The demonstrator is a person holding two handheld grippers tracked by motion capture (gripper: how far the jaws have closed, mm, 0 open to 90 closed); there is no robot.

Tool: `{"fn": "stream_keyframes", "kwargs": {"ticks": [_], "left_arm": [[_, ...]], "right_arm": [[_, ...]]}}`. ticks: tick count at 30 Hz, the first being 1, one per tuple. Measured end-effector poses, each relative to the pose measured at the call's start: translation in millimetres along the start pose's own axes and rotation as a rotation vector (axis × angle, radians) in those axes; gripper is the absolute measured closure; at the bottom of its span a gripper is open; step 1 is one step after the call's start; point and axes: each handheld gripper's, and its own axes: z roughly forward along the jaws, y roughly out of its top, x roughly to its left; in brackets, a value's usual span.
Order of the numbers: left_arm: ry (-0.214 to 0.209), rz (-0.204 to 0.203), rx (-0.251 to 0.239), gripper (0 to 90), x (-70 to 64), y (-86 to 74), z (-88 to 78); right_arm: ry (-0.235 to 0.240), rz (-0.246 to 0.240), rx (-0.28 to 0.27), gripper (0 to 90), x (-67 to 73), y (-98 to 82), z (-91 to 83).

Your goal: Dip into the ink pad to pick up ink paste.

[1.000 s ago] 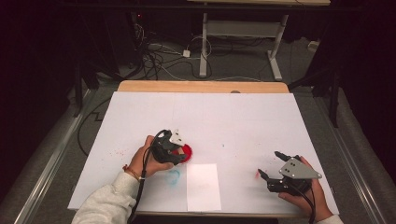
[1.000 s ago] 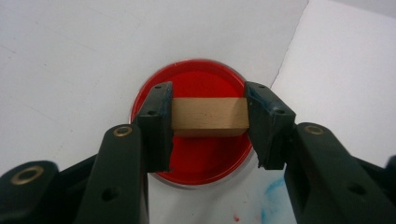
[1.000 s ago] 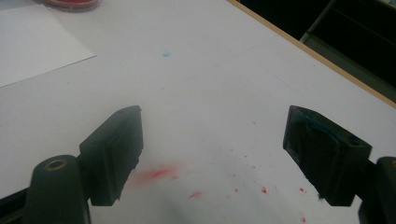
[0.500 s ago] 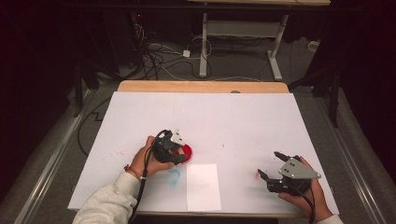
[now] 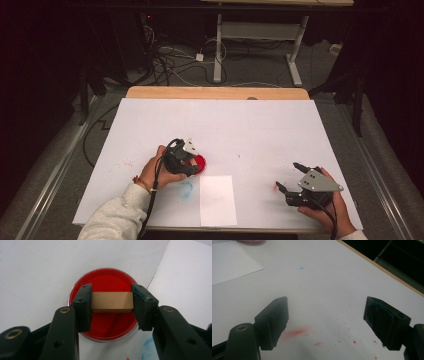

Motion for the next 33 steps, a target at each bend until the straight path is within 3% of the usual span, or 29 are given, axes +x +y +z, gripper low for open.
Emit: {"fn": "stream_keyframes", "kwargs": {"ticks": [22,33], "left_arm": [[-0.023,-0.005,-0.005,53.4,3.4,-0.9,0.5],[-0.013,-0.012,-0.012,53.4,2.0,-1.5,0.4]], "right_arm": [[0.003,0.004,0.01,20.6,-0.2,1.2,2.8],[0.004,0.001,0.012,20.6,0.1,0.8,2.8]]}}
